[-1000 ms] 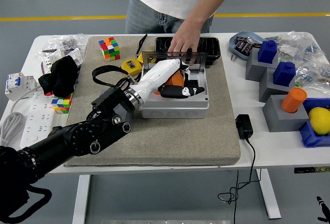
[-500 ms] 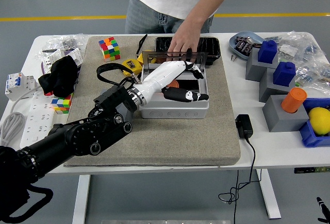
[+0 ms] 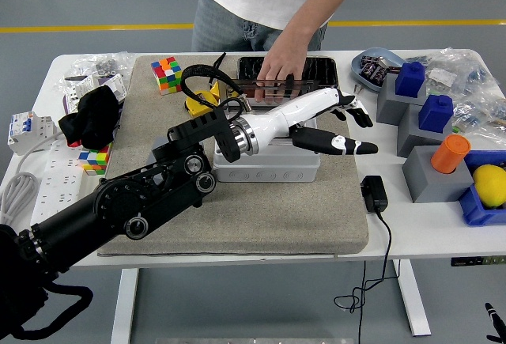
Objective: Fetch the battery,place it into the box,close the lid of the box
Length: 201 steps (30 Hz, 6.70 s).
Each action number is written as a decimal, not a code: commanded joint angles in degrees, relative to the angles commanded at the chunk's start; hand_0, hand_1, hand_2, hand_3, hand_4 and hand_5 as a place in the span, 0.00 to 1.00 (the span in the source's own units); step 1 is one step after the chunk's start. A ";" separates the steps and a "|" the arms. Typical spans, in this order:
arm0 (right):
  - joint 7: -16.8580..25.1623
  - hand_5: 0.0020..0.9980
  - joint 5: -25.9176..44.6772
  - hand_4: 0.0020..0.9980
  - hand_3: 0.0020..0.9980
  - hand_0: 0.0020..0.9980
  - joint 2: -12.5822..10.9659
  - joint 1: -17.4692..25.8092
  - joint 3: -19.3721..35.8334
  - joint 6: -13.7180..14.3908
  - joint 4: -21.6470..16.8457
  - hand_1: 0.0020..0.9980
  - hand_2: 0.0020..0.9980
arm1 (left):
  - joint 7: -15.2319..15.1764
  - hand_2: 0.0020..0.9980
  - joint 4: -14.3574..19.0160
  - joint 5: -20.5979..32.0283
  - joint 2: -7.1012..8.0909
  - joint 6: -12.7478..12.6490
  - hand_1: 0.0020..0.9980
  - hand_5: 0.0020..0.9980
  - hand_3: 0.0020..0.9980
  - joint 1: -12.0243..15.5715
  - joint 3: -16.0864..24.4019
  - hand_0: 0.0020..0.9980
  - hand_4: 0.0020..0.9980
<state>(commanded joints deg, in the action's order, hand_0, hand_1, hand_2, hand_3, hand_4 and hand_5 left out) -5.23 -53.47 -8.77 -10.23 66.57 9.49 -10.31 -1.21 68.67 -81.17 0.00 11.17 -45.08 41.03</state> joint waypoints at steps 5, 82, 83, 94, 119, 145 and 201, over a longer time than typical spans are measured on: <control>0.06 1.00 -0.04 1.00 0.81 0.84 0.14 -0.09 0.32 0.00 0.00 0.78 0.77 | -0.56 0.65 1.41 12.29 0.00 11.04 0.67 0.83 0.61 1.25 5.16 0.63 1.00; -0.20 1.00 -0.66 1.00 0.81 0.84 0.12 0.19 2.55 0.04 0.00 0.78 0.77 | -0.64 0.88 -13.22 -45.11 0.00 -7.74 0.98 1.00 0.82 2.70 11.76 1.00 1.00; -0.20 1.00 -0.70 1.00 0.81 0.84 0.12 0.20 2.63 0.05 0.00 0.78 0.77 | -0.54 0.86 -12.87 -44.82 0.00 -7.60 0.97 1.00 0.79 2.76 11.38 1.00 1.00; -0.11 1.00 -0.67 1.00 0.81 0.84 0.09 0.08 3.08 0.10 0.00 0.78 0.77 | 0.24 0.85 -6.78 -39.17 0.00 -7.18 0.97 1.00 0.79 2.29 3.12 1.00 1.00; -0.26 1.00 -0.64 1.00 0.81 0.84 0.10 0.44 3.29 0.32 0.00 0.78 0.77 | -0.77 0.84 -3.06 -35.01 0.00 -9.20 0.90 1.00 0.78 4.53 -1.27 0.94 1.00; -0.15 1.00 -5.33 1.00 0.81 0.84 1.19 1.02 10.37 0.61 0.00 0.78 0.77 | -13.70 0.99 9.85 -1.74 2.06 -18.68 0.99 0.91 0.96 26.71 42.26 0.92 1.00; -9.46 0.89 -17.07 1.00 0.42 0.76 2.21 3.56 37.08 -1.74 0.00 0.59 0.58 | -1.17 0.80 10.89 -2.68 4.20 -7.72 0.83 1.00 0.78 36.29 57.04 0.80 1.00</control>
<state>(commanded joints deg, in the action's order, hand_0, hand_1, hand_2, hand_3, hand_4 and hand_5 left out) -14.69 -70.53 -6.57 -6.67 103.65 7.75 -10.31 -2.38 79.57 -83.85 4.20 3.44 -8.79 98.07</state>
